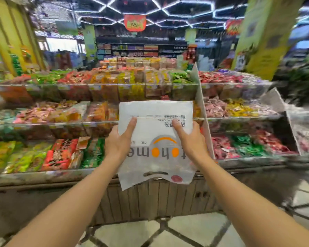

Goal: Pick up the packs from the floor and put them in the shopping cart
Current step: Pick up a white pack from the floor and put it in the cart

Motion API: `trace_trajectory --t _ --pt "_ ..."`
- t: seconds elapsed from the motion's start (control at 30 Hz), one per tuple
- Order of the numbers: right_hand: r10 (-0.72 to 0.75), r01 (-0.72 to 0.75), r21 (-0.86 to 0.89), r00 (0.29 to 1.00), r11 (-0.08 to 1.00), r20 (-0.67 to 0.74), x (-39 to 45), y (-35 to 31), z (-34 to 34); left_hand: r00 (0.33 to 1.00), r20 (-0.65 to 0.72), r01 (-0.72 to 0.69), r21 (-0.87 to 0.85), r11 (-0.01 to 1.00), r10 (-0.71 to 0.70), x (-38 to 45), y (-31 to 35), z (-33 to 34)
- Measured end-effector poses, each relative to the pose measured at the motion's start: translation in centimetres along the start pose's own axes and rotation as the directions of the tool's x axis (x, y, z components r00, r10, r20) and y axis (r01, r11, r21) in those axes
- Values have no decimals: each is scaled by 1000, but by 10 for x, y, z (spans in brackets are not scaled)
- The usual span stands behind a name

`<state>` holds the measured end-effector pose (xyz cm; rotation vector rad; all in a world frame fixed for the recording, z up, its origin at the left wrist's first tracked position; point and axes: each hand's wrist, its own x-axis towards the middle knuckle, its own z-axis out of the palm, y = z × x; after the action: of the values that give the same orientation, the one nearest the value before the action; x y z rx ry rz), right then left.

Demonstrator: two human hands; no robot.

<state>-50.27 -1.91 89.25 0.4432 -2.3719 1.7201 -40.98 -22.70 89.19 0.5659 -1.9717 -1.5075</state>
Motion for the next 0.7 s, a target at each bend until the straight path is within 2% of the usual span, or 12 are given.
trace_trajectory --t 0.17,0.3,0.47,0.6,0.7 --pt "87 -98 -70 986 993 -145 13 71 -157 983 177 -35 -24 999 38 -38 24 167" --pt "124 -150 -73 953 986 -276 10 120 -271 945 315 -90 -7 996 87 -78 51 286" --pt "185 -255 -91 865 963 -466 2 177 -392 856 502 -114 -45 992 121 -129 85 423" --pt "206 -311 -95 799 946 -565 -2 224 -478 746 652 -95 -94 991 133 -160 96 531" --pt "196 -339 -110 747 934 -636 4 255 -540 700 701 -82 -112 990 138 -178 106 614"
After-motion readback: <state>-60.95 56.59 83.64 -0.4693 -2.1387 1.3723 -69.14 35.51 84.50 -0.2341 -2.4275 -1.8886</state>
